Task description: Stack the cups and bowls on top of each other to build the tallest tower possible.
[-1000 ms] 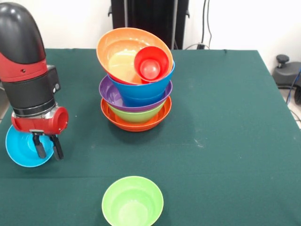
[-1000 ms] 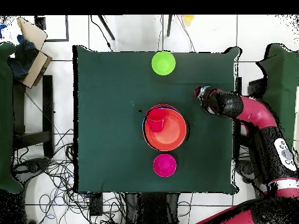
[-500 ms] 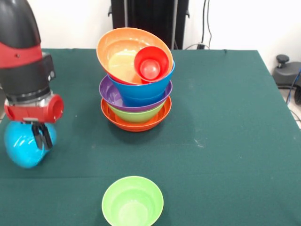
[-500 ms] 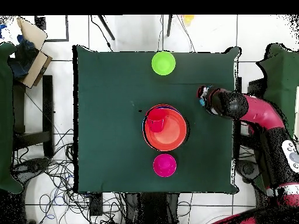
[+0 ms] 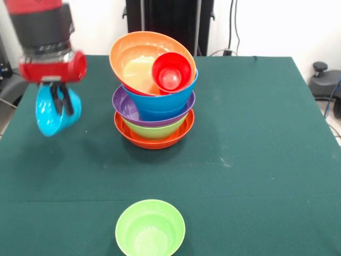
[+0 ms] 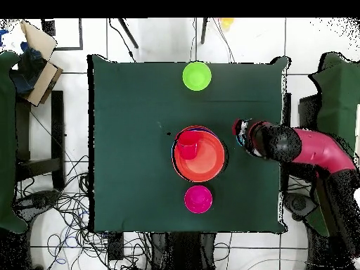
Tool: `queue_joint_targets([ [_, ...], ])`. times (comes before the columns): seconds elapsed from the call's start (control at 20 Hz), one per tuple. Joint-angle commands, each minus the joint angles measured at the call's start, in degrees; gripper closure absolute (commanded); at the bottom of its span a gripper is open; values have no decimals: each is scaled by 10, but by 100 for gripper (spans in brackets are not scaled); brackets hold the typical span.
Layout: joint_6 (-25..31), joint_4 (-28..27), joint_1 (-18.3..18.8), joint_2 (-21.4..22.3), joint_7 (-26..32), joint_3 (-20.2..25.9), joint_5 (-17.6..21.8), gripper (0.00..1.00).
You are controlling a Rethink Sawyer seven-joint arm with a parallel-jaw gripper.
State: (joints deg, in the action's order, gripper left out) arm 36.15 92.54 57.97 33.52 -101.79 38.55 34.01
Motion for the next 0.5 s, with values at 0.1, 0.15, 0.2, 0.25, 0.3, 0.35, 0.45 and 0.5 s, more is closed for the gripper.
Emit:
queue_joint_targets([
  [0.1, 66, 174, 0, 133, 30, -13, -28, 100],
  [0.15, 64, 189, 3, 147, 28, -12, -33, 100],
  [0.2, 61, 208, 5, 165, 24, -11, -39, 100],
  [0.25, 57, 218, 7, 174, 23, -11, -41, 100],
  [0.3, 52, 235, 8, 191, 17, -11, -47, 100],
  [0.35, 51, 244, 8, 200, 15, -11, -52, 100],
  [0.45, 44, 270, 7, 223, 3, -10, -69, 100],
  [0.5, 40, 289, 8, 240, -4, -6, -82, 100],
])
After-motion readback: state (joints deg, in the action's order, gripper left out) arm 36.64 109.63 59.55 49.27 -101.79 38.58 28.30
